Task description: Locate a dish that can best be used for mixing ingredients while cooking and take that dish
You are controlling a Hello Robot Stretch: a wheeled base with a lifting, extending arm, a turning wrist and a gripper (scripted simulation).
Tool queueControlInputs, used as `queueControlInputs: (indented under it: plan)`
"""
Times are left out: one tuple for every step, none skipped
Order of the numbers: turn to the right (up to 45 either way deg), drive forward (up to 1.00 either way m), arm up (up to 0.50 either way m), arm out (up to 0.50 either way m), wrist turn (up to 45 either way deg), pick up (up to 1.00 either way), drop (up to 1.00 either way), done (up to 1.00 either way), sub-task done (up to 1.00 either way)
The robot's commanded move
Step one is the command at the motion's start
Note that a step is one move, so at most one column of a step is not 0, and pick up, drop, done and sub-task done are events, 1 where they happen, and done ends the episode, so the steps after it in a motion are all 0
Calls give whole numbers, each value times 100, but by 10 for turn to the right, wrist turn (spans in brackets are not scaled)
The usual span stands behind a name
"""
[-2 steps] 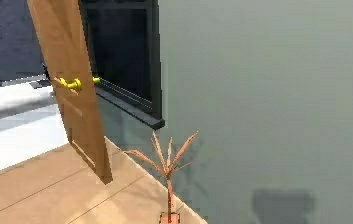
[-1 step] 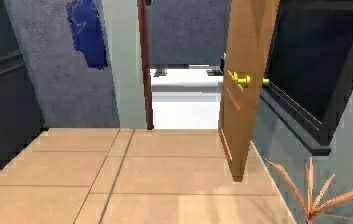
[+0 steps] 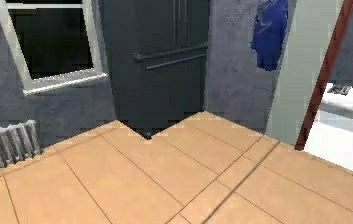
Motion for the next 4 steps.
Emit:
queueControlInputs:
  plan:
    - [-420,0,0,0,0,0,0,0,0]
    - [0,10,0,0,0,0,0,0,0]
    - [-450,0,0,0,0,0,0,0,0]
    - [-450,0,0,0,0,0,0,0,0]
